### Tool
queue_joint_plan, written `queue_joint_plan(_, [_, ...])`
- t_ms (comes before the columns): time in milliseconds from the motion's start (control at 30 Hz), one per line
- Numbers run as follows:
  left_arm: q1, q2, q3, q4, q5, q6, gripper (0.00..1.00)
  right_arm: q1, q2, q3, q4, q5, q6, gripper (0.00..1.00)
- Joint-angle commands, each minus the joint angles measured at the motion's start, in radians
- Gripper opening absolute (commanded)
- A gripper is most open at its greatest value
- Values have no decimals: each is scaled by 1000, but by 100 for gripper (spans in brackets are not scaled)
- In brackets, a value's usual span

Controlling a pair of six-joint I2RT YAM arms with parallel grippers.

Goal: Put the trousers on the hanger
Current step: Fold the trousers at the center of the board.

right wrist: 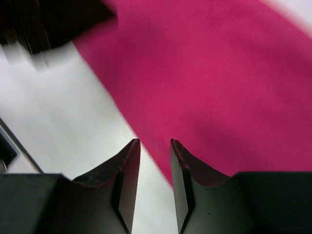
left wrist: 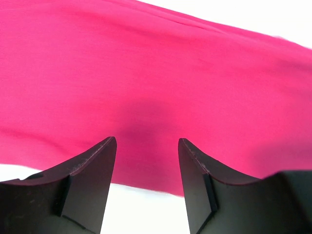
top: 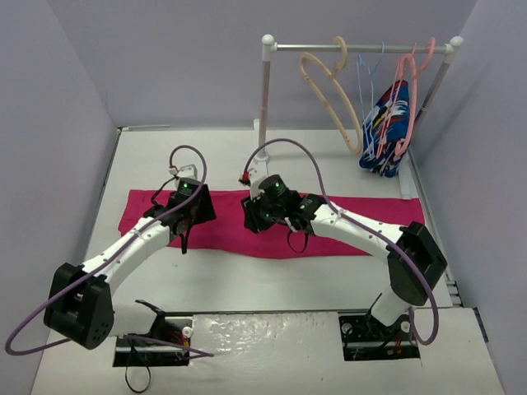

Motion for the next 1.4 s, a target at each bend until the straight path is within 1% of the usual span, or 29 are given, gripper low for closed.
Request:
queue_joint_plan(0, [-93,0,-42,108,5,0,50,-91,81,184,31,-61,-25,29])
queue_joint_plan(67, [-108,36,-65,138,9,-14,50,-110,163,239,45,-76,-35,29])
queue_joint_plan(267, [-124,82,-163,209,23,-57,50,-140,337,374,105,-96,-50,29])
queue_joint_plan(433, [-126,107,-226,228,43,-109,50,-145,490,422,154,-96,-48,29])
queue_joint_plan(533, [-126,108,-265,253,69,-138,50,-143,544,437,176,-60,-48,29])
queue_joint_plan(767, [-126,30,-318,200,81,-188,48,-168,634,497,172,13,-48,30])
queue_joint_plan(833, [-126,8,-334,195,94,-196,46,-173,653,518,162,21,-52,30])
queue_joint_plan(900, [-126,-15,-348,190,100,-201,46,-171,659,534,145,28,-64,30])
queue_joint_plan(967, [-126,-48,-339,165,94,-186,46,-166,636,540,129,48,-80,30])
queue_joint_plan(1000, [-126,-72,-312,131,80,-167,48,-163,601,533,125,62,-87,31])
queue_joint_plan(1067, [-125,-117,-243,49,46,-123,54,-161,515,510,123,95,-96,32])
queue_joint_plan(1133, [-123,-159,-151,-44,-6,-84,59,-162,431,480,119,158,-101,35])
queue_joint_plan(1167, [-122,-171,-110,-85,-33,-51,63,-162,354,442,117,191,-102,38])
queue_joint_plan(1233, [-106,-187,-40,-174,-73,-11,72,-162,256,385,104,304,-95,47])
queue_joint_plan(1367, [-40,-185,113,-269,-81,71,82,-174,52,218,32,467,-48,59])
